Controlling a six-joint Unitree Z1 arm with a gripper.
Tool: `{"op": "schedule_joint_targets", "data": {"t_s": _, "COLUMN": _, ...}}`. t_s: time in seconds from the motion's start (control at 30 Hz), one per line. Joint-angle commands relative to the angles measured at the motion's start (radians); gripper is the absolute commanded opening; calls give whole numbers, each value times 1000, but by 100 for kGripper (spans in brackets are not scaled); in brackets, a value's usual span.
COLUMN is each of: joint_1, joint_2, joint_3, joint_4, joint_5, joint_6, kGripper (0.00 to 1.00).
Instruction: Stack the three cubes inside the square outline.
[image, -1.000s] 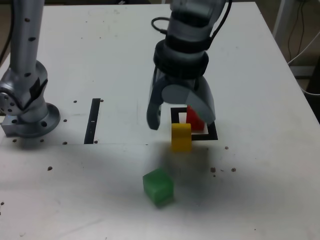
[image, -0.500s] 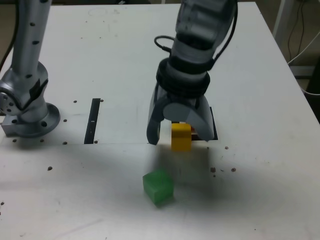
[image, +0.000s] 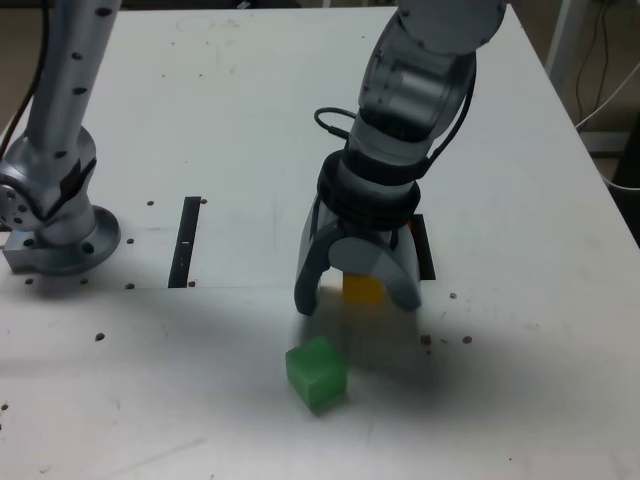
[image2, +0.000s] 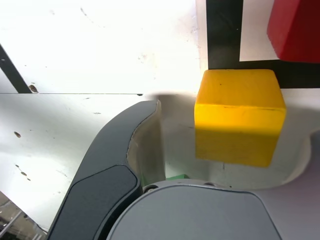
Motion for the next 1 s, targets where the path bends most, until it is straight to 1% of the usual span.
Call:
{"op": "schedule_joint_targets", "data": {"t_s": 0.0, "joint_1": -1, "joint_2": 7, "joint_3": 0, "joint_4": -5, "joint_5": -3, "joint_6": 3, "kGripper": 88}}
{"op": "schedule_joint_targets", "data": {"t_s": 0.13, "joint_1": -1, "joint_2": 11, "joint_3": 0, "joint_4": -11, "joint_5": -3, "joint_6": 2, "kGripper": 80}}
{"op": "schedule_joint_targets", "data": {"t_s": 0.4, "joint_1": -1, "joint_2": 15, "joint_3": 2, "joint_4": -16, "joint_5": -1, "joint_6": -4, "kGripper": 53}}
{"op": "schedule_joint_targets", "data": {"t_s": 0.57, "joint_1": -1, "joint_2": 16, "joint_3": 4, "joint_4": -20, "joint_5": -1, "joint_6": -2, "kGripper": 42}}
{"op": "schedule_joint_targets", "data": {"t_s": 0.73, "joint_1": -1, "joint_2": 15, "joint_3": 6, "joint_4": -23, "joint_5": -2, "joint_6": 0, "kGripper": 37}}
{"op": "schedule_joint_targets", "data": {"t_s": 0.97, "joint_1": -1, "joint_2": 12, "joint_3": 7, "joint_4": -23, "joint_5": -4, "joint_6": 1, "kGripper": 37}}
